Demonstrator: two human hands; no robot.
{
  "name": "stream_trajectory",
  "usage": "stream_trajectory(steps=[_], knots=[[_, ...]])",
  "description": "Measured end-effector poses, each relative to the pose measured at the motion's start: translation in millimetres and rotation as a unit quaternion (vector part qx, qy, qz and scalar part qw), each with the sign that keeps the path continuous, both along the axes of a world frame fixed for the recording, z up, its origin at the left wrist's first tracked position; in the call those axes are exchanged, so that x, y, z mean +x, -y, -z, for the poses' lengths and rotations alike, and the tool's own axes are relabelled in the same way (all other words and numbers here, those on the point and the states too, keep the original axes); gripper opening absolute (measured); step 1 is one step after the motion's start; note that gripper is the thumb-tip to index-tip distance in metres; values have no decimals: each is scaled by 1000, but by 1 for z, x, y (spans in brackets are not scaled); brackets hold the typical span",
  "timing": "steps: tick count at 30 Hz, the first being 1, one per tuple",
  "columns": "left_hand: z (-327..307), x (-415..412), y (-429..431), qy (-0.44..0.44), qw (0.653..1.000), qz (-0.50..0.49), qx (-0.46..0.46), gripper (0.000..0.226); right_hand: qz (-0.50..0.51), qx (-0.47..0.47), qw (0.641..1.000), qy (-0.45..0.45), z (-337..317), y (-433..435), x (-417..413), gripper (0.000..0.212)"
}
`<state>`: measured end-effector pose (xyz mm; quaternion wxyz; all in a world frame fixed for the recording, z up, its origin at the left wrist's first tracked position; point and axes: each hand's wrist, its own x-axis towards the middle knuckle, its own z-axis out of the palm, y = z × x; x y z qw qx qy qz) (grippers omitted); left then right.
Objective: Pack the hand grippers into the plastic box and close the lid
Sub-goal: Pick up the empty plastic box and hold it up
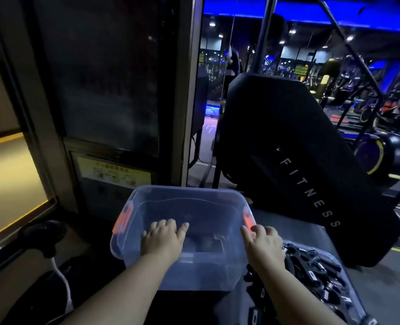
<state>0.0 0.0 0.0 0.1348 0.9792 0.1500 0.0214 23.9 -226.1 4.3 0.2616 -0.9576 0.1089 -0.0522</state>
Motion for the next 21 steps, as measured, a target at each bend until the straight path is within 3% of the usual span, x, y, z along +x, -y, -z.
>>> stream_trajectory(steps=[7, 13, 21], knots=[[20, -1, -16, 38, 999, 27, -24, 51, -15, 99, 995, 1, 36, 7, 12, 61], [35, -2, -15, 130, 991, 19, -17, 59, -49, 100, 994, -4, 45, 12, 25, 71], [51, 0, -16, 182, 983, 30, -8, 64, -59, 121, 990, 38, 58, 17, 30, 66]])
